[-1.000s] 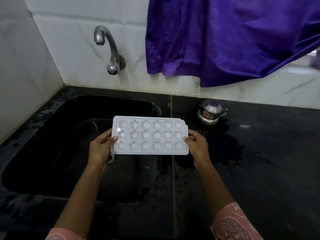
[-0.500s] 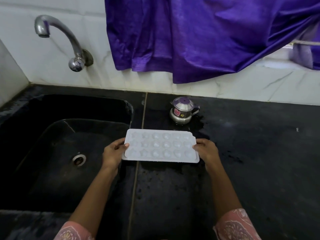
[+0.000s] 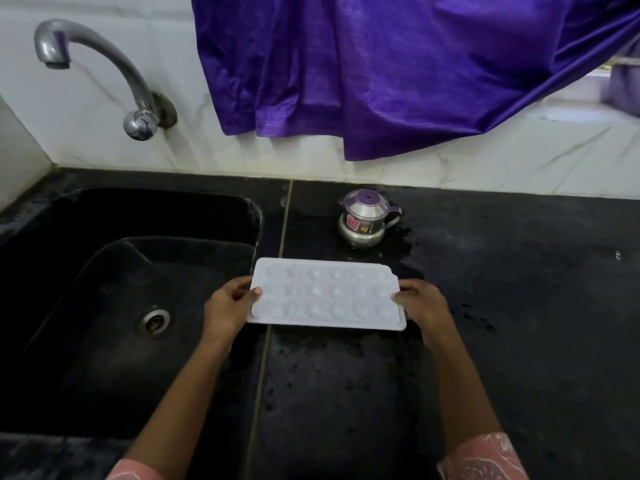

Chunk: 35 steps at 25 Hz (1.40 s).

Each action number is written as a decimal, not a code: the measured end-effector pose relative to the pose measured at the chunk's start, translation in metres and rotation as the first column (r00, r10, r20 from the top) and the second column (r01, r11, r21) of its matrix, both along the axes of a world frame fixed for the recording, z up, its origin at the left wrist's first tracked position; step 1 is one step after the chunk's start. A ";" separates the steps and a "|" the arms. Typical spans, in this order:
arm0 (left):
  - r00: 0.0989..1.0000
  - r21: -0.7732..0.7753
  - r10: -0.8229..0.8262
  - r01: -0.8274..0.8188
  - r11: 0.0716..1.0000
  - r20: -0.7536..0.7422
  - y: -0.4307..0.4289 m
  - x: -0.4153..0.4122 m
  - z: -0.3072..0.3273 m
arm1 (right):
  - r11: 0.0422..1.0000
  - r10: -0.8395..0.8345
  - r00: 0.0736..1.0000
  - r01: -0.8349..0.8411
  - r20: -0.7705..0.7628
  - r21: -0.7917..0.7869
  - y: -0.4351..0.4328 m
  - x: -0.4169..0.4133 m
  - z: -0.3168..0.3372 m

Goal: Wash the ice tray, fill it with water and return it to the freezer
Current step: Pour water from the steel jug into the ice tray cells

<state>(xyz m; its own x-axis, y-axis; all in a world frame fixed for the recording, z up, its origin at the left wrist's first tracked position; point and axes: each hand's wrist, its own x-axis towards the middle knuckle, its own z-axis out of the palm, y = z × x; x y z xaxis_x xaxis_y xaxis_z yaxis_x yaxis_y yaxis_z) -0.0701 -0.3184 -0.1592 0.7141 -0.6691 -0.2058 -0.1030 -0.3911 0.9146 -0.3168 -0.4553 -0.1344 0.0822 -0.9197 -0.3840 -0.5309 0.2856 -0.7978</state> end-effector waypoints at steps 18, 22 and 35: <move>0.868 -0.239 -0.492 0.464 0.853 -0.069 -0.172 -0.046 0.027 | 0.990 0.029 0.811 0.058 0.585 -0.128 -0.090 0.055 -0.001; 0.884 -0.310 -0.464 0.427 0.850 -0.055 -0.173 -0.050 0.025 | 0.979 0.016 0.762 0.120 0.648 -0.166 -0.094 0.061 -0.006; 0.859 -0.388 -0.504 0.435 0.812 -0.092 -0.128 -0.072 0.064 | 0.910 -0.014 0.634 0.328 0.773 -0.253 -0.039 0.046 0.021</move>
<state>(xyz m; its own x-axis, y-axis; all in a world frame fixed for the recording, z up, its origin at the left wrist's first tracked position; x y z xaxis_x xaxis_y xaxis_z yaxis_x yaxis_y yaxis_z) -0.1417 -0.4461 -0.0951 0.2662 -0.9639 0.0049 -0.0114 0.0019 0.9999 -0.2704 -0.4943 -0.1130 0.0195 -0.9971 0.0729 0.3162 -0.0630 -0.9466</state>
